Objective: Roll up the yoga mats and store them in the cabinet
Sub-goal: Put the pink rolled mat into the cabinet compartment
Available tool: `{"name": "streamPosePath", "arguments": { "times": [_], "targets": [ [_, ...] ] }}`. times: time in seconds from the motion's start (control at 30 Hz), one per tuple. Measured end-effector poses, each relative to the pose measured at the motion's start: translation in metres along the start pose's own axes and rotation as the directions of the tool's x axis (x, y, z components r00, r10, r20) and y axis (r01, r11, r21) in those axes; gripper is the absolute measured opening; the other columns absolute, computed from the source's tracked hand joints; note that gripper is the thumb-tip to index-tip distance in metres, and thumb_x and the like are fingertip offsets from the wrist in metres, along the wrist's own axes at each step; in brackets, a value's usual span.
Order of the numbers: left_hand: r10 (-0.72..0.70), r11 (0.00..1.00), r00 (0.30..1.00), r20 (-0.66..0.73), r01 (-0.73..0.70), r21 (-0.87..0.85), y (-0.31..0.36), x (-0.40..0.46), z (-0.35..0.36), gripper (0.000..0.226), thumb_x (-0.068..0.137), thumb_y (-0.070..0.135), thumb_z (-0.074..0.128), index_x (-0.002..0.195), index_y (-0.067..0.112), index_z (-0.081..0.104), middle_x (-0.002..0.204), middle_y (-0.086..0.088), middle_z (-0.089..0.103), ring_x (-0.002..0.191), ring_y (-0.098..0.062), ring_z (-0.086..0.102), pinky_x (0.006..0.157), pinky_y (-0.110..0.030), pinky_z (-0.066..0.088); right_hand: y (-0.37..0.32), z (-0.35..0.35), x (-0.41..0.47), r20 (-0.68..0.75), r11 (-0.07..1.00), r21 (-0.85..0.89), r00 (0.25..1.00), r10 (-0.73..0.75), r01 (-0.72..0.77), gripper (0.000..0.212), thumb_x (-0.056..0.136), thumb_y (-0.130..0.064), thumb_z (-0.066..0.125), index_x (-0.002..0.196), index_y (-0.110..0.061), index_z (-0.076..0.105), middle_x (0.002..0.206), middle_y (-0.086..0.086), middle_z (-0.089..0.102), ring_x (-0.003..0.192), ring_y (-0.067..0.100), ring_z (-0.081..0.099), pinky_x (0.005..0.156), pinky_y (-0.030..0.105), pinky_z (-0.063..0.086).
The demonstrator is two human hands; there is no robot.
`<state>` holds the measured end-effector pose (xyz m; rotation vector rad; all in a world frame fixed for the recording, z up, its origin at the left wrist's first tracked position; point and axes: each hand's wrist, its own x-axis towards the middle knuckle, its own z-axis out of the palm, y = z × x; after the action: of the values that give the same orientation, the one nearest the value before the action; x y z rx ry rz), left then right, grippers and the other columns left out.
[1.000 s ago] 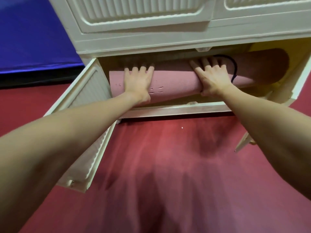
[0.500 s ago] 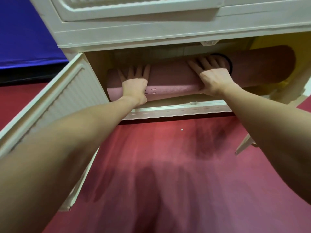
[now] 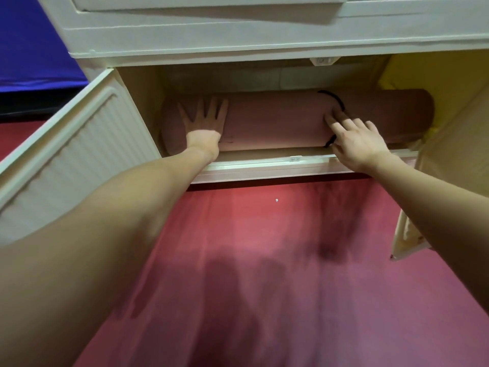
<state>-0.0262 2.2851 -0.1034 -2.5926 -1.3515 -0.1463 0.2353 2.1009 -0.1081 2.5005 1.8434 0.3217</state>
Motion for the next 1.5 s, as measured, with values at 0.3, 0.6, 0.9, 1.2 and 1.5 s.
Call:
{"name": "streamPosePath", "arguments": {
  "times": [0.3, 0.6, 0.9, 1.2, 1.5],
  "targets": [
    [-0.102, 0.993, 0.994, -0.029, 0.1, -0.066, 0.007, 0.006, 0.009, 0.071, 0.099, 0.005, 0.033, 0.151, 0.041, 0.001, 0.162, 0.001, 0.003, 0.145, -0.043, 0.001, 0.104, -0.077, 0.004, 0.003, 0.006, 0.003, 0.018, 0.992, 0.114, 0.998, 0.057, -0.059, 0.056, 0.099, -0.03, 0.044, 0.151, -0.016, 0.028, 0.16, 0.009, 0.02, 0.129, 0.04, 0.039, 0.102, 0.049, 0.033],
    [-0.037, 0.991, 0.999, 0.004, 0.037, -0.132, -0.005, -0.012, 0.002, 0.097, 0.084, -0.008, 0.052, 0.153, 0.034, -0.001, 0.162, -0.004, -0.004, 0.148, -0.034, -0.004, 0.112, -0.067, 0.003, -0.006, -0.002, -0.002, 0.057, 0.996, 0.033, 0.996, 0.075, -0.077, 0.056, 0.096, -0.03, 0.045, 0.147, -0.012, 0.031, 0.146, 0.016, 0.038, 0.125, 0.037, 0.041, 0.099, 0.048, 0.034],
    [0.052, 0.965, 0.991, -0.125, -0.082, -0.248, 0.022, -0.105, -0.025, 0.064, 0.084, 0.008, 0.058, 0.143, 0.015, 0.035, 0.153, -0.008, 0.03, 0.14, -0.032, 0.025, 0.113, -0.052, 0.024, -0.045, -0.046, -0.061, 0.042, 0.977, -0.213, 0.999, -0.022, 0.031, 0.058, 0.085, -0.02, 0.06, 0.137, -0.002, 0.041, 0.155, 0.025, 0.02, 0.144, 0.034, 0.02, 0.114, 0.049, 0.016],
    [0.023, 0.93, 0.906, -0.422, -0.174, -0.323, 0.029, -0.206, -0.123, 0.055, 0.079, 0.011, 0.059, 0.133, 0.01, 0.049, 0.143, -0.01, 0.045, 0.132, -0.029, 0.039, 0.109, -0.044, 0.032, -0.071, -0.097, -0.139, -0.266, 0.873, -0.486, 0.944, -0.195, 0.043, 0.006, 0.07, -0.003, 0.069, 0.074, -0.008, 0.069, 0.121, 0.021, 0.061, 0.125, 0.038, 0.051, 0.114, 0.051, 0.029],
    [-0.211, 0.977, 0.903, -0.374, 0.201, -0.065, -0.007, -0.228, -0.179, 0.057, 0.072, 0.011, 0.056, 0.129, 0.009, 0.045, 0.145, -0.016, 0.039, 0.137, -0.031, 0.033, 0.114, -0.053, 0.016, -0.067, -0.116, -0.159, -0.371, 0.851, -0.525, 0.893, -0.255, 0.025, 0.026, 0.083, -0.004, 0.046, 0.088, -0.003, 0.072, 0.114, 0.024, 0.064, 0.116, 0.04, 0.057, 0.113, 0.048, 0.033]
  ]
}}
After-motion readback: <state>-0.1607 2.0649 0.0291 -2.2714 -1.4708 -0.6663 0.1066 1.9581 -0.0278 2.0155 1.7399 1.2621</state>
